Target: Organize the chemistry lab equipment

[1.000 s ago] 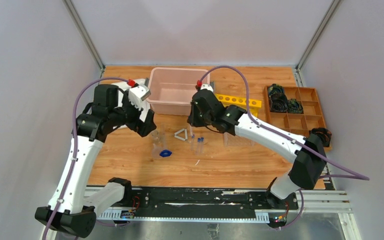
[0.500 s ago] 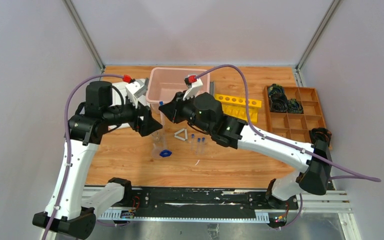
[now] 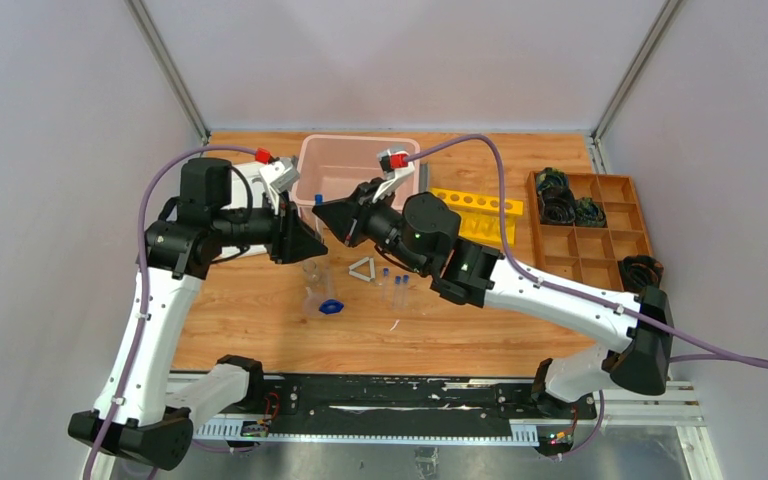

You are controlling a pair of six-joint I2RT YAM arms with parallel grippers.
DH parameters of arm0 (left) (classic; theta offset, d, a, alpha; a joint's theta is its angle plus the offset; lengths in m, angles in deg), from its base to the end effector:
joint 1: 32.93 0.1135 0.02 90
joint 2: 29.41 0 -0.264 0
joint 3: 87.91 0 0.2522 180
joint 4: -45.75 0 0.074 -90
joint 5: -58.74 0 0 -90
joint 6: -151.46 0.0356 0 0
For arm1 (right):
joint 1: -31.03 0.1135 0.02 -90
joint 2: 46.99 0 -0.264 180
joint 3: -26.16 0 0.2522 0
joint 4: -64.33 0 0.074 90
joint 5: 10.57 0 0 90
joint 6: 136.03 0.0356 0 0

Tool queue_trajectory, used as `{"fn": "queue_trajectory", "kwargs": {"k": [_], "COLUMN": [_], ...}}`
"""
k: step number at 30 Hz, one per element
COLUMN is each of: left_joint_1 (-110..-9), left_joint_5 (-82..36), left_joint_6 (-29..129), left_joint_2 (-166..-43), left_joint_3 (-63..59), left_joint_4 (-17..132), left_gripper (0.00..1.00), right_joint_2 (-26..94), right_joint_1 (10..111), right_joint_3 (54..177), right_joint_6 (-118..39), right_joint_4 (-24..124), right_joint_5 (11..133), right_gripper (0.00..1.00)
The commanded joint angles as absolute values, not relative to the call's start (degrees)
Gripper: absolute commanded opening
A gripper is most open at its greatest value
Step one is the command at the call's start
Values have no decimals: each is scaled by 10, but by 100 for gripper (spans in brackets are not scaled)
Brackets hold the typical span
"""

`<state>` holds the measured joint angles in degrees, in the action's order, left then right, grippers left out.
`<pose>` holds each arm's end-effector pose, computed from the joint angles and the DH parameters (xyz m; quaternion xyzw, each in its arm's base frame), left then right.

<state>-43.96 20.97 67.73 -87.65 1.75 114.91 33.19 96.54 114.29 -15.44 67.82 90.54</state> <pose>0.1635 -0.0605 0.4108 0.3129 0.7678 -0.4113 0.3787 0.1437 0.2988 0.4301 -0.1176 0.6236 0.5320 0.5606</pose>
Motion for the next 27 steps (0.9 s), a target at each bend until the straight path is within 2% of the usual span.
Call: {"fn": "queue_trajectory", "kwargs": {"k": [1, 3, 5, 6, 8, 10, 13, 17, 27], "left_joint_1": [-441, -441, -440, -441, -441, -441, -441, -440, -441], "left_joint_5": [230, 219, 208, 201, 186, 176, 161, 150, 133], "left_joint_6": [677, 681, 690, 695, 716, 742, 780, 804, 817], "left_joint_2": [-873, -871, -868, -866, -857, -846, -835, -826, -816], "left_joint_3": [25, 22, 17, 14, 6, -4, -14, -23, -34], "left_joint_4": [1142, 1142, 1142, 1142, 1142, 1142, 1142, 1142, 1142], "left_gripper": [29, 18, 5, 2, 0, 0, 0, 0, 0], "right_joint_2": [318, 318, 319, 321, 328, 338, 366, 397, 454], "right_joint_1": [975, 975, 973, 969, 955, 936, 908, 889, 882], "right_joint_3": [1133, 1134, 1144, 1160, 1202, 1241, 1321, 1382, 1478], "right_joint_6": [-164, -160, -153, -147, -134, -128, -126, -129, -161], "right_joint_4": [698, 689, 657, 620, 536, 461, 358, 296, 225], "right_joint_5": [918, 920, 925, 926, 907, 867, 807, 719, 648], "right_gripper": [6, 16, 35, 45, 59, 68, 71, 70, 62]}}
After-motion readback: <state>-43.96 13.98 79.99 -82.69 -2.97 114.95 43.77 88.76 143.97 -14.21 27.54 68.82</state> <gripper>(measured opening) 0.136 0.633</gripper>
